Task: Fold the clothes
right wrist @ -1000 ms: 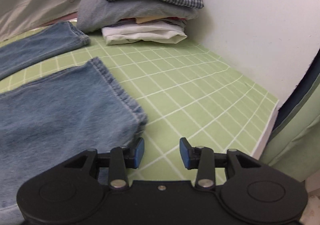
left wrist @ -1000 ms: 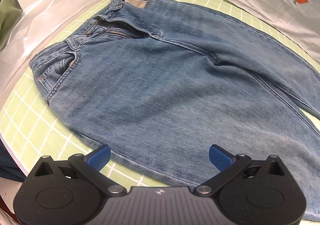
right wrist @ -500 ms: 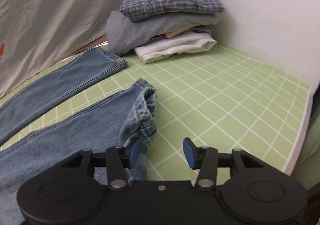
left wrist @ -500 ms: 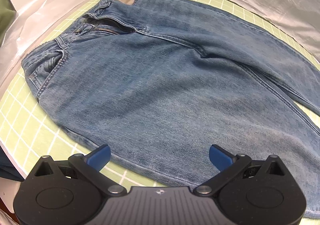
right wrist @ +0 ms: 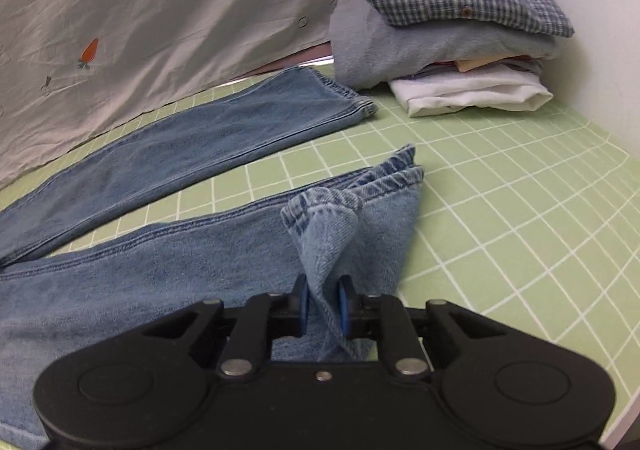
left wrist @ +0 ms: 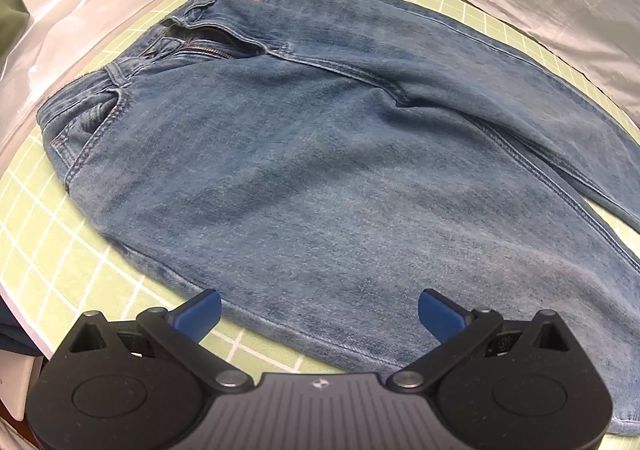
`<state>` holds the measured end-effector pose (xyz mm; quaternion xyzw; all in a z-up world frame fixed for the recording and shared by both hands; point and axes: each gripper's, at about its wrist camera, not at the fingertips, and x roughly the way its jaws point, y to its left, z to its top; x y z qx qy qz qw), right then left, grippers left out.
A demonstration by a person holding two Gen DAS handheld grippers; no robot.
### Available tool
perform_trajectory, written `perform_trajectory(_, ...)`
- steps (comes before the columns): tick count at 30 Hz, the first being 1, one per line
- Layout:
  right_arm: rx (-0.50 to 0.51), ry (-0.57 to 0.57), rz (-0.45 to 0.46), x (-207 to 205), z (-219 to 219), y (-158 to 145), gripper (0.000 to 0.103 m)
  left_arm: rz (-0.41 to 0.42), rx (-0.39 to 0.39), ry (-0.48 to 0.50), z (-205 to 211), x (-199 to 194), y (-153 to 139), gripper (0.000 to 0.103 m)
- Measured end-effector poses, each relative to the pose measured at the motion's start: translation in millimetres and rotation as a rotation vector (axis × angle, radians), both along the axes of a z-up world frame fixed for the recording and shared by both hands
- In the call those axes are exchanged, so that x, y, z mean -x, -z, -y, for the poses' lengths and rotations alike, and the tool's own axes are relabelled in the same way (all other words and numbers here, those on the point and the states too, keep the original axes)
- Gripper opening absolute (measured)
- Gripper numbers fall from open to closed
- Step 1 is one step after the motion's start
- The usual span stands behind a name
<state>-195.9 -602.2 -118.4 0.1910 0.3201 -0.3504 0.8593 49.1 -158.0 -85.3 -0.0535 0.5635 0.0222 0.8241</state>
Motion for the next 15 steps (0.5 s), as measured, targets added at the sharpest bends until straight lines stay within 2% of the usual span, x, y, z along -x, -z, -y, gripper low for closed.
perform_trajectory(2, 0.047, 0.064, -0.015, 9, 2, -6, 0.007, 0.001, -0.002, -0.013, -4, 1, 0, 0.103)
perform_trajectory(4, 0.113, 0.156, -0.053, 19, 8, -11, 0.006, 0.001, 0.0, -0.032, -11, 1, 1, 0.103)
perform_trajectory(5, 0.118, 0.205, -0.06, 26, 13, -11, 0.01, 0.001, 0.002, -0.042, -15, 2, 1, 0.103)
perform_trajectory(7, 0.034, 0.286, -0.047, 44, 29, -2, 0.017, 0.002, 0.005, -0.063, -23, 3, 2, 0.103)
perform_trajectory(10, -0.121, 0.342, -0.004, 64, 40, 12, 0.032, 0.009, 0.009, -0.107, -39, 4, 2, 0.103)
perform_trajectory(11, -0.148, 0.34, 0.008, 68, 39, 15, 0.043, 0.012, 0.01, -0.122, -45, 5, 2, 0.103)
perform_trajectory(12, -0.157, 0.335, 0.009, 69, 36, 15, 0.053, 0.015, 0.012, -0.138, -50, 5, 1, 0.103)
perform_trajectory(15, -0.163, 0.319, 0.001, 67, 25, 15, 0.067, 0.023, 0.016, -0.191, -71, 4, 1, 0.103)
